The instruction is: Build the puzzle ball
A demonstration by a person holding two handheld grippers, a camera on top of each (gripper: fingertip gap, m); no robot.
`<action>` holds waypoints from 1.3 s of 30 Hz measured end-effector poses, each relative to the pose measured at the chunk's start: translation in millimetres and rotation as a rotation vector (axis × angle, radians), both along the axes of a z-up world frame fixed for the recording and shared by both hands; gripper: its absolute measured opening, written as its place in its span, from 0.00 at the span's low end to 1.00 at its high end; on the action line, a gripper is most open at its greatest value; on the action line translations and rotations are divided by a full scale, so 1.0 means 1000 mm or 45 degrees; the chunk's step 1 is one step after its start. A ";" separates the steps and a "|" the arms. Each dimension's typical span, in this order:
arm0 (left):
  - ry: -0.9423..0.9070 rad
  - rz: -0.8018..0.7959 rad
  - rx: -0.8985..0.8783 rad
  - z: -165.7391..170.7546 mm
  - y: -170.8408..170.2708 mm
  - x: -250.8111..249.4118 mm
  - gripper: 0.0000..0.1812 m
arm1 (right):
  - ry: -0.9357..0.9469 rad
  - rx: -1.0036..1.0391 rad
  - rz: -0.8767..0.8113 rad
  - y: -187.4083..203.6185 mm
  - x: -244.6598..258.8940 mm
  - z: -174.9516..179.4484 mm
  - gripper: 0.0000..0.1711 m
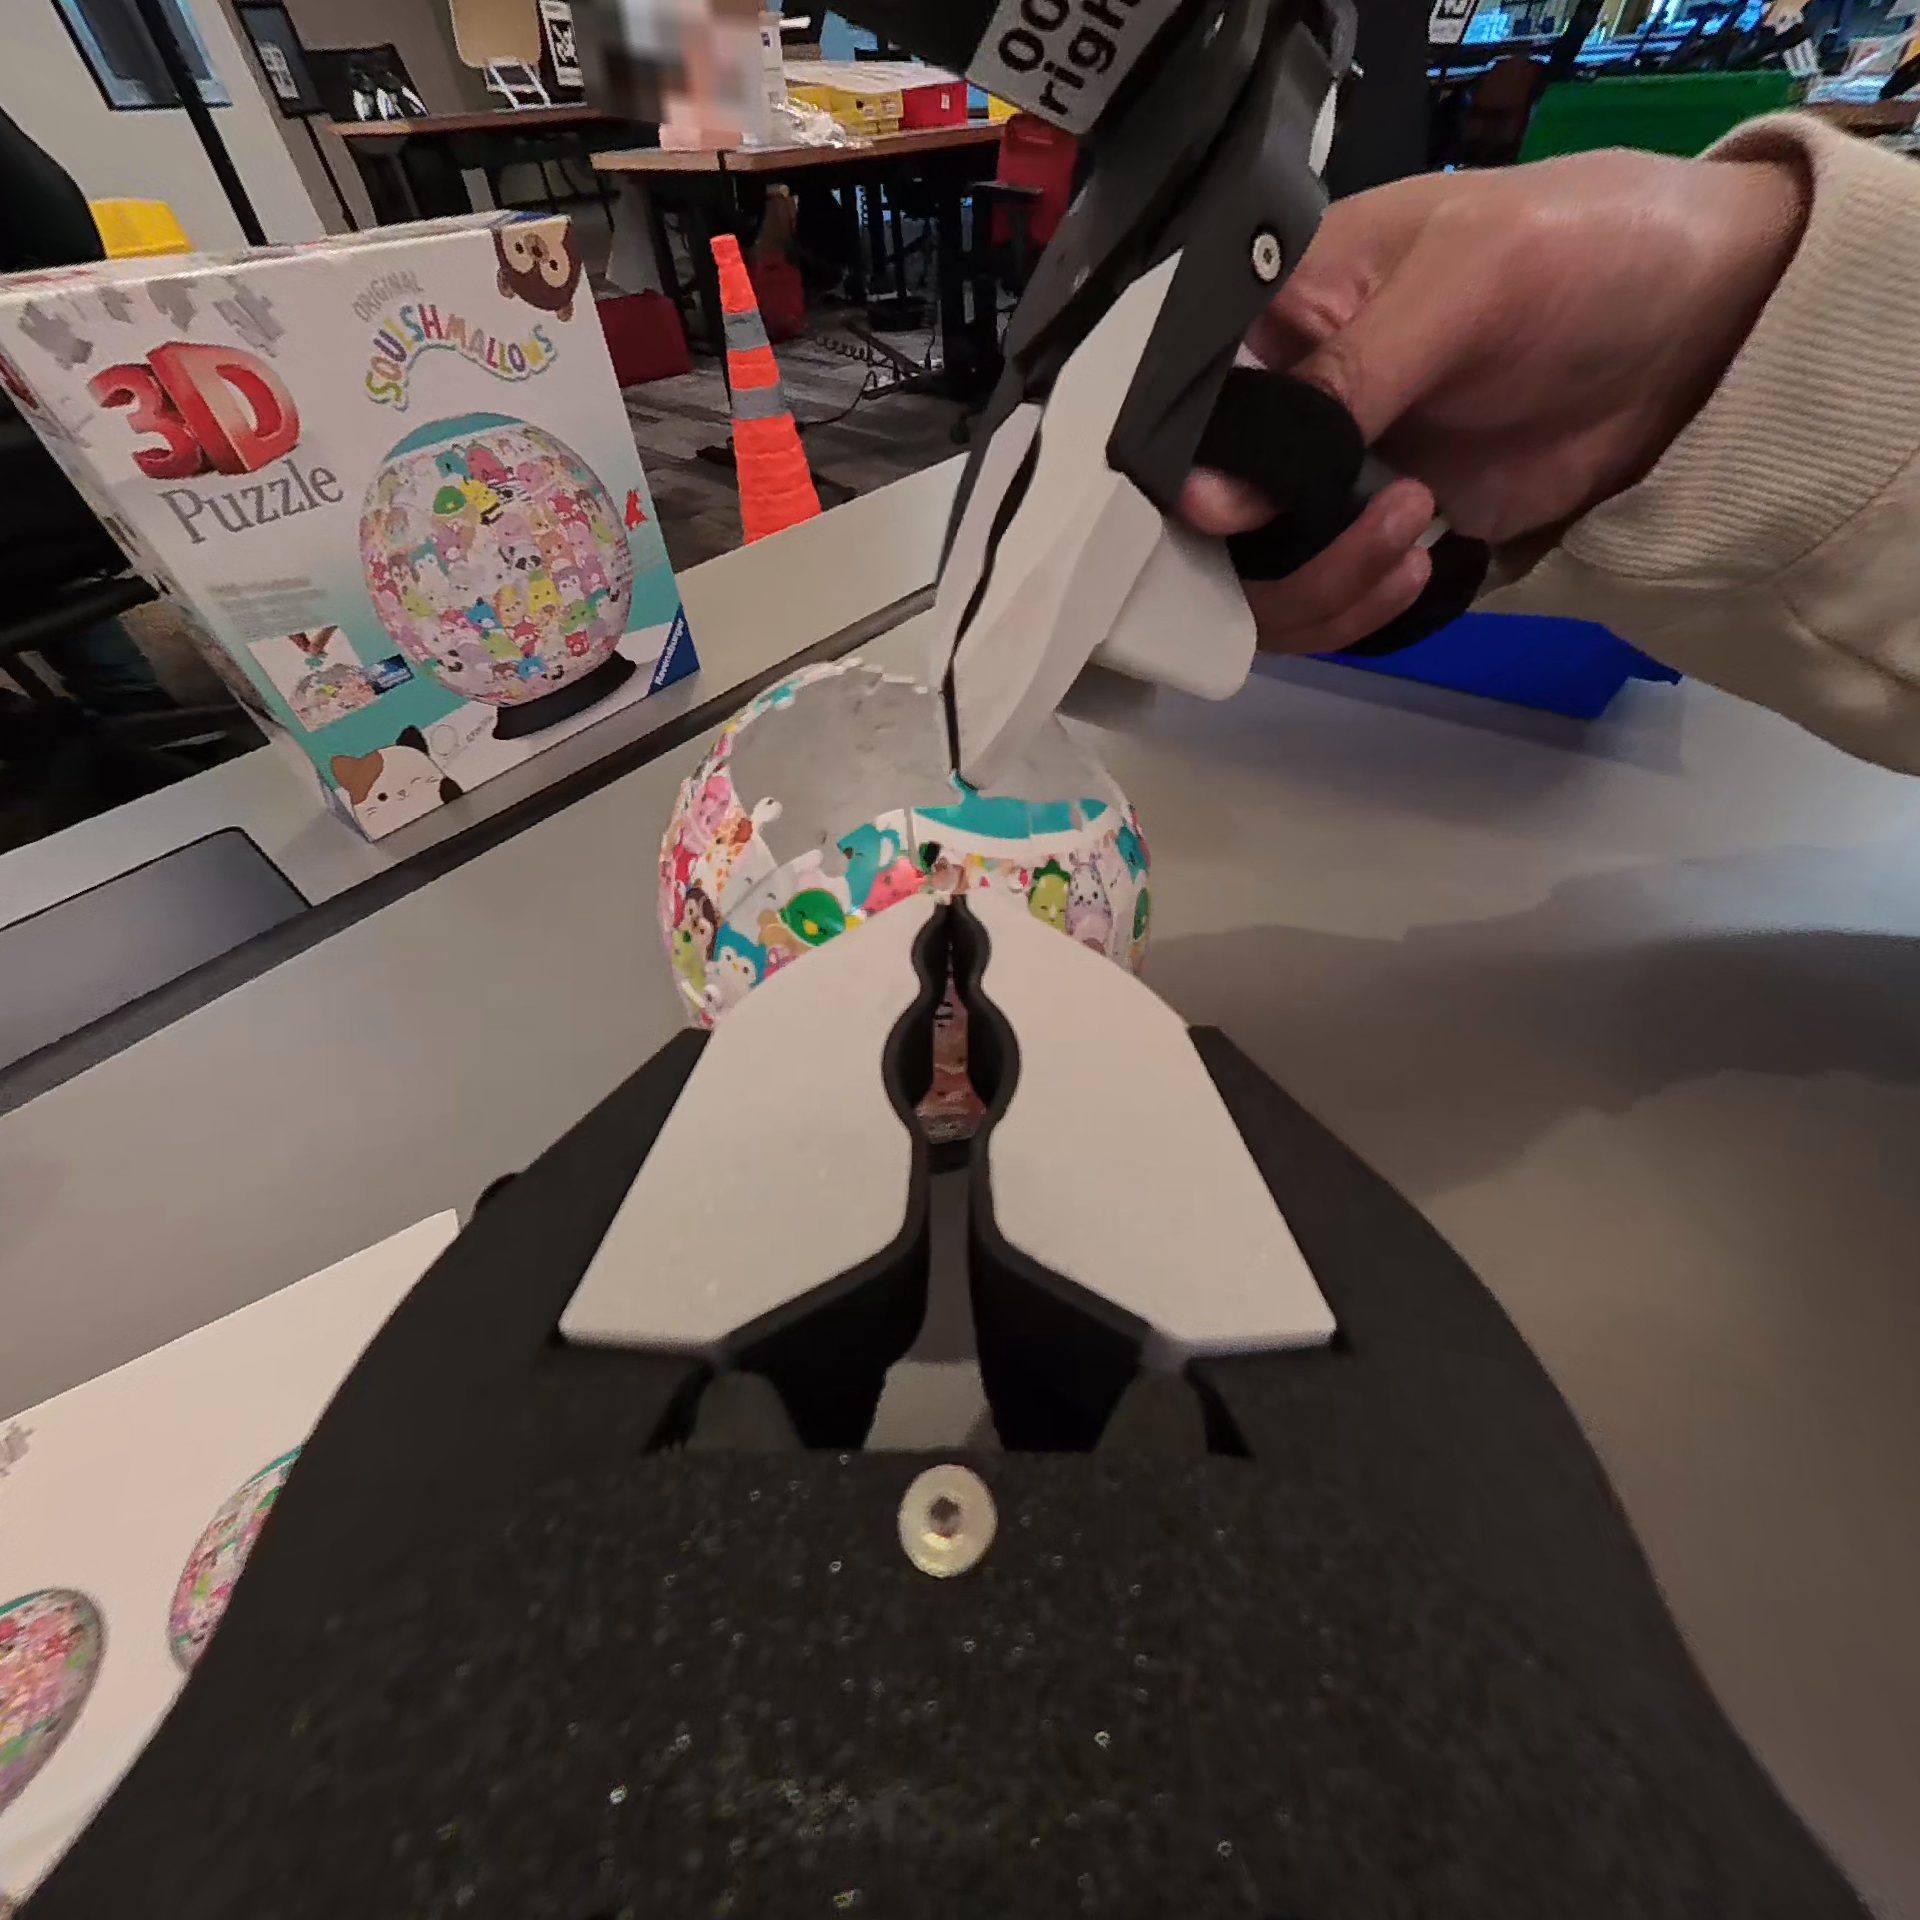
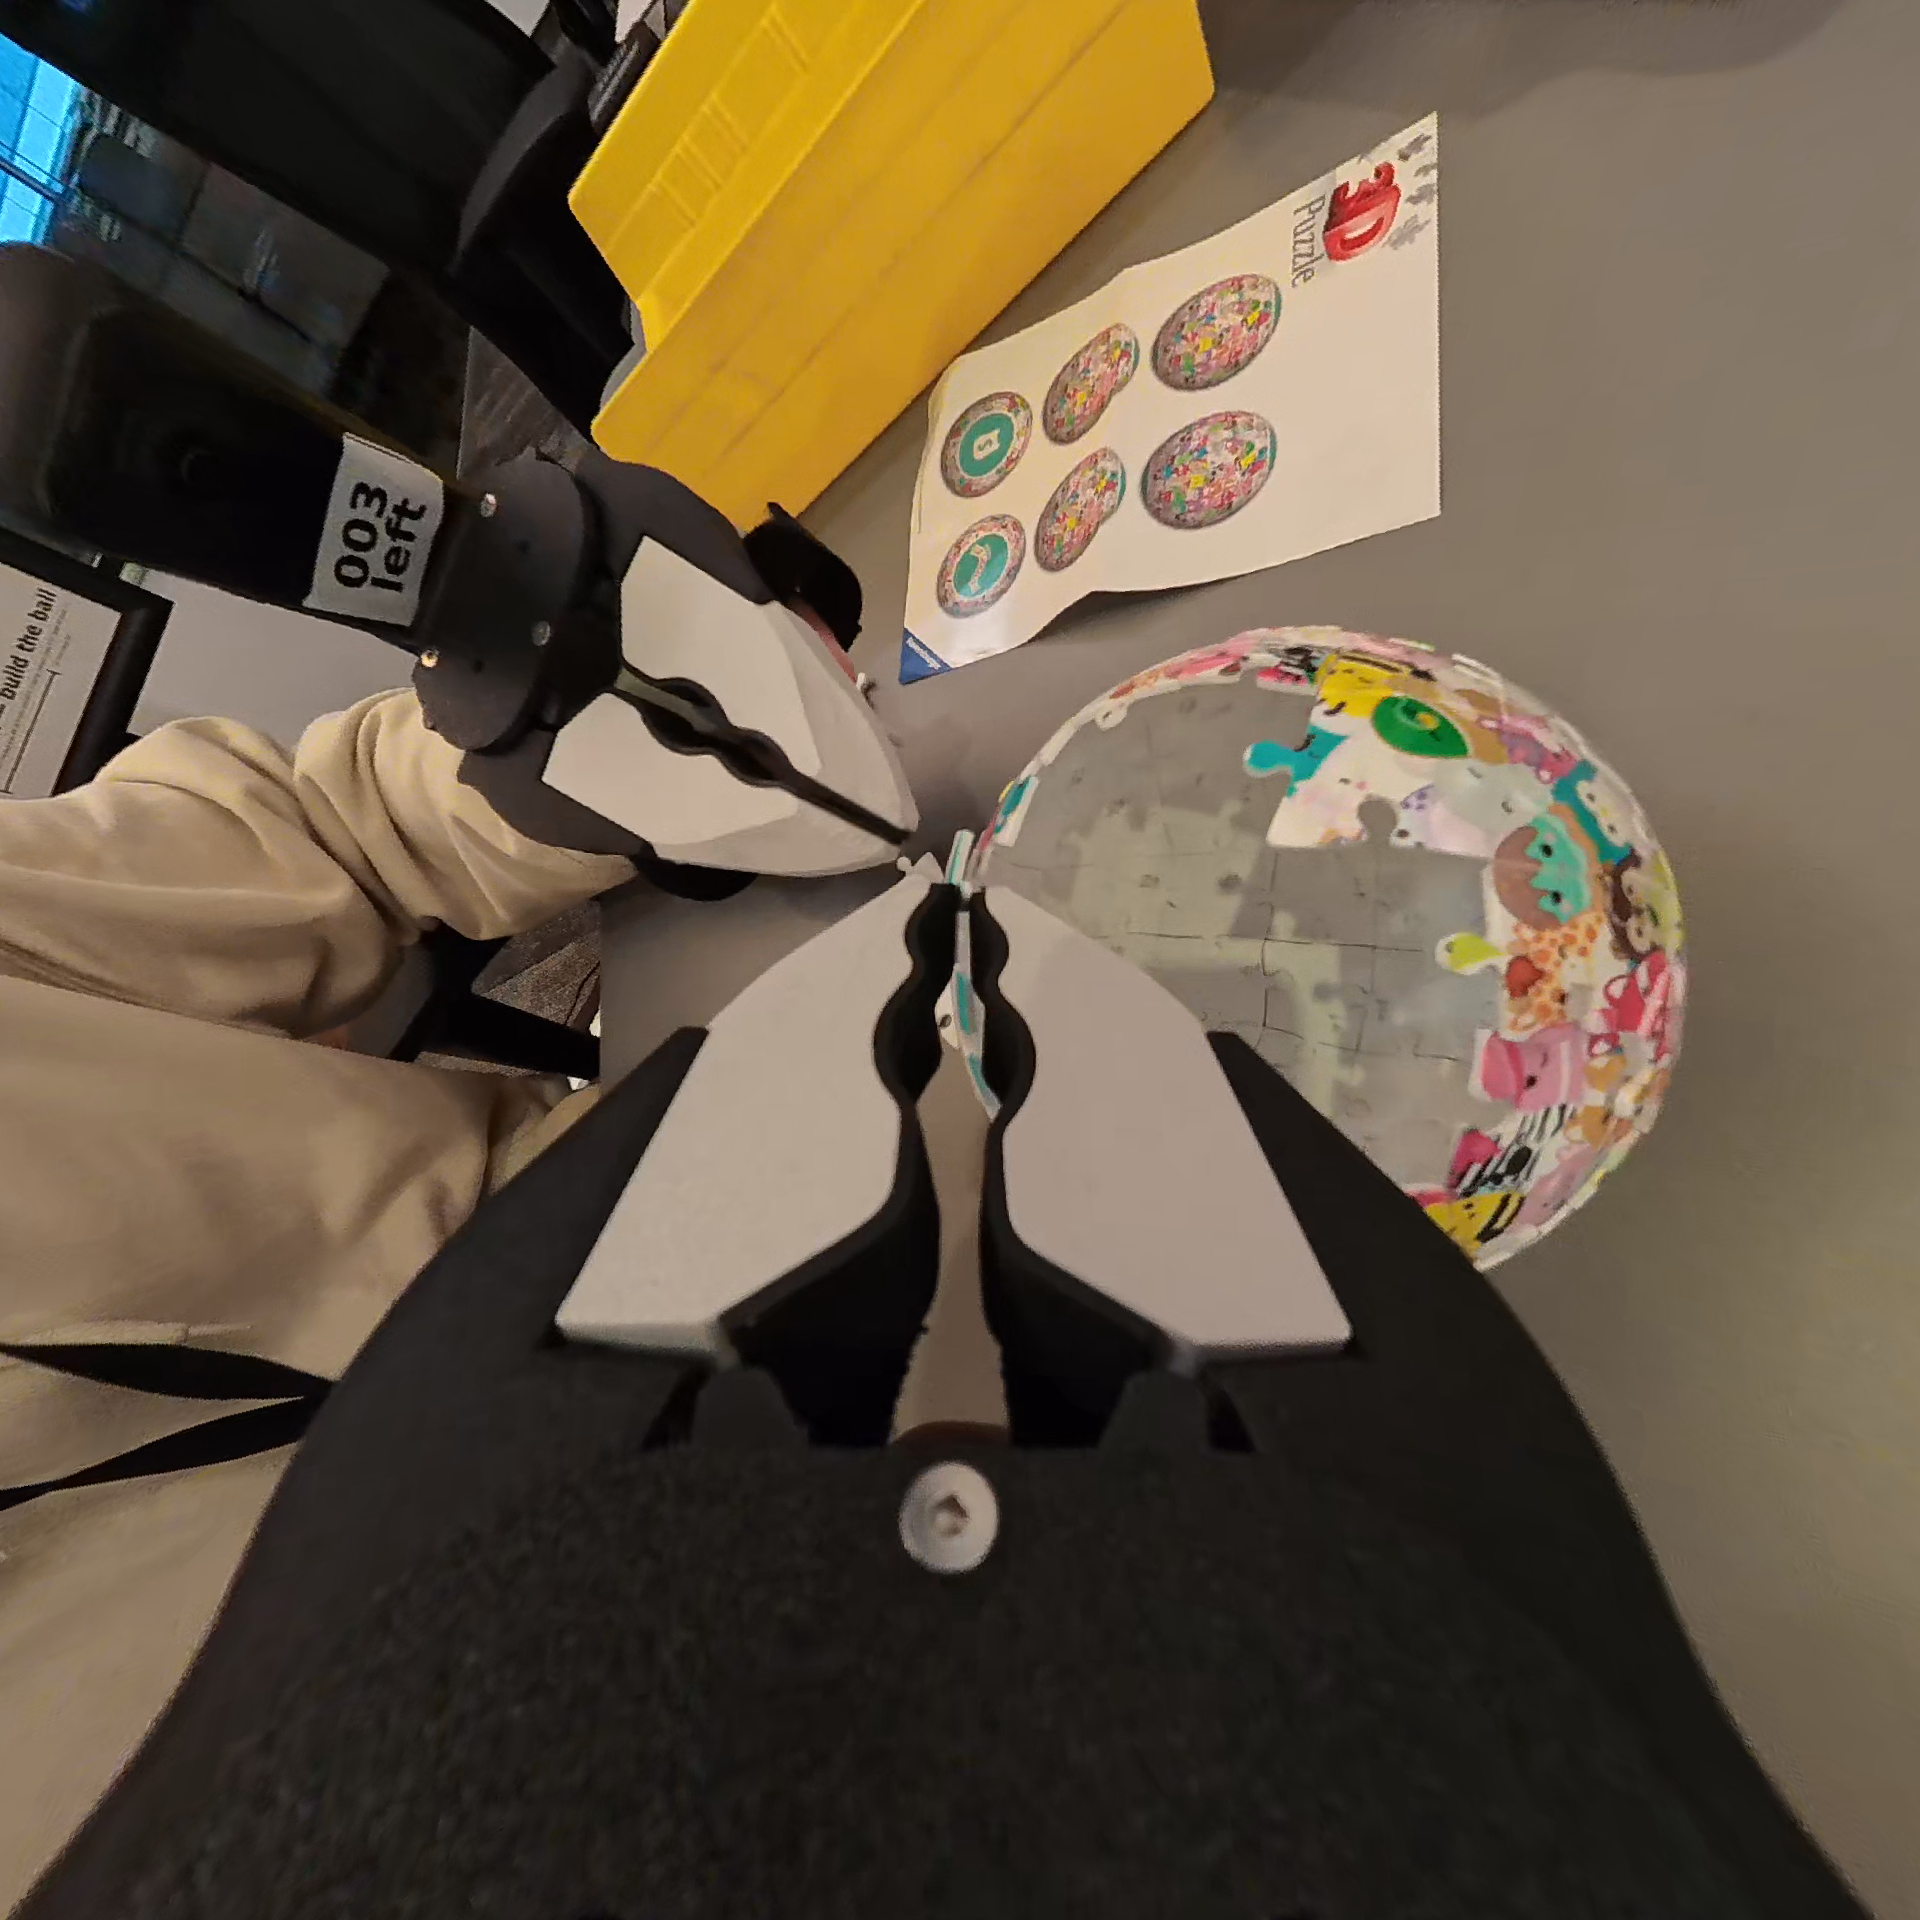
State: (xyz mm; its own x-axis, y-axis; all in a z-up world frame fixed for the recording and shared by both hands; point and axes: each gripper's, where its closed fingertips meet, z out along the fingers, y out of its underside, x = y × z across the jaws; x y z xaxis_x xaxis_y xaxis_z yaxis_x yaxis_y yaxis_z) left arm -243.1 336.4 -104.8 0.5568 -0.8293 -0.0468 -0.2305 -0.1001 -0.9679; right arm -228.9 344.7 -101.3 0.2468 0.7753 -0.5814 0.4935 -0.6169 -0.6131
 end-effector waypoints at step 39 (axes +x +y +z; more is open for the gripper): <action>0.047 -0.058 -0.025 -0.012 -0.006 0.020 0.00 | -0.064 0.080 0.086 -0.005 0.007 -0.013 0.08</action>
State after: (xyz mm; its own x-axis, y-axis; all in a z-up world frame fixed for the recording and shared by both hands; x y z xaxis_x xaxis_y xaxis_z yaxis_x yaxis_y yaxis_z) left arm -223.5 330.5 -116.7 0.5164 -0.8549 -0.0501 -0.2709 -0.1076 -0.9566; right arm -221.9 339.2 -114.4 0.2202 0.8257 -0.5194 0.5637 -0.5422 -0.6230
